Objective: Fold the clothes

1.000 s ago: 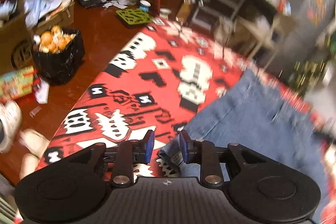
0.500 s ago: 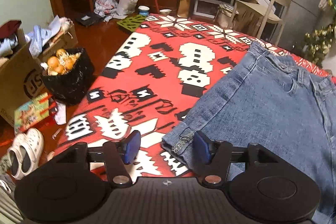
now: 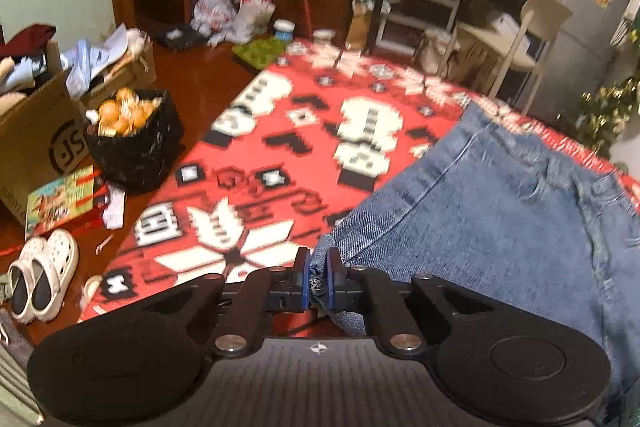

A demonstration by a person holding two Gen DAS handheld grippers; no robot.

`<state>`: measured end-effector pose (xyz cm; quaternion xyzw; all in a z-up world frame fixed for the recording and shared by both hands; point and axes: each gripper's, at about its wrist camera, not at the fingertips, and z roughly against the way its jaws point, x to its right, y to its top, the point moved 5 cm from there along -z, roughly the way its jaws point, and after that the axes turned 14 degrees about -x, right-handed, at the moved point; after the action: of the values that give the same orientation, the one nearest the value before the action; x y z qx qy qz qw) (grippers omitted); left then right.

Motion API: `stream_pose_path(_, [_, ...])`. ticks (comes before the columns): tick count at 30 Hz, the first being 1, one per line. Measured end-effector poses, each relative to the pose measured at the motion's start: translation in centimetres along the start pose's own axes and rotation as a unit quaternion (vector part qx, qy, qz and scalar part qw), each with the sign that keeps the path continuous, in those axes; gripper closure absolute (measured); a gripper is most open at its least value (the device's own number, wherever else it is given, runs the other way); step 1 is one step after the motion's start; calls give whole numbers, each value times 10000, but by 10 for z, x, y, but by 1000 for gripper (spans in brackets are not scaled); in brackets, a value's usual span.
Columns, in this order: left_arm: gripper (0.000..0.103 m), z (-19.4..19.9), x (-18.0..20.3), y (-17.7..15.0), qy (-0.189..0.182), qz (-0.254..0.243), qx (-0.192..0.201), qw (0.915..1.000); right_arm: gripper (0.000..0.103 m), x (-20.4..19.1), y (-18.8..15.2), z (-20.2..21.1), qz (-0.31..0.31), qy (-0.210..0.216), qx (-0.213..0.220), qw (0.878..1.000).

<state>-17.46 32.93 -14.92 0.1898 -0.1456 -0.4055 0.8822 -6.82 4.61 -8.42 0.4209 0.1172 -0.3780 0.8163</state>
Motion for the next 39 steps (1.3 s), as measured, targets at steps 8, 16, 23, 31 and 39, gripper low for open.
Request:
stream_pose_path(8, [66, 18, 1, 12, 80, 270, 520, 9982, 49, 46, 27, 38, 242, -1311, -113, 9910])
stream_pose_path(16, [64, -5, 72, 56, -1257, 272, 827, 9882, 77, 121, 72, 79, -22, -2193, -24, 9756])
stream_pose_path(23, [70, -47, 120, 71, -1631, -220, 653, 9842, 95, 194, 98, 48, -356, -2504, -320, 9670])
stream_pose_path(31, [70, -67, 128, 66, -1550, -538, 574, 9848, 103, 251, 96, -10, -761, -2567, -579, 9617])
stream_pose_path(39, [70, -69, 119, 73, -1775, -288, 545, 9822, 101, 240, 110, -1, -521, -2491, -81, 9670])
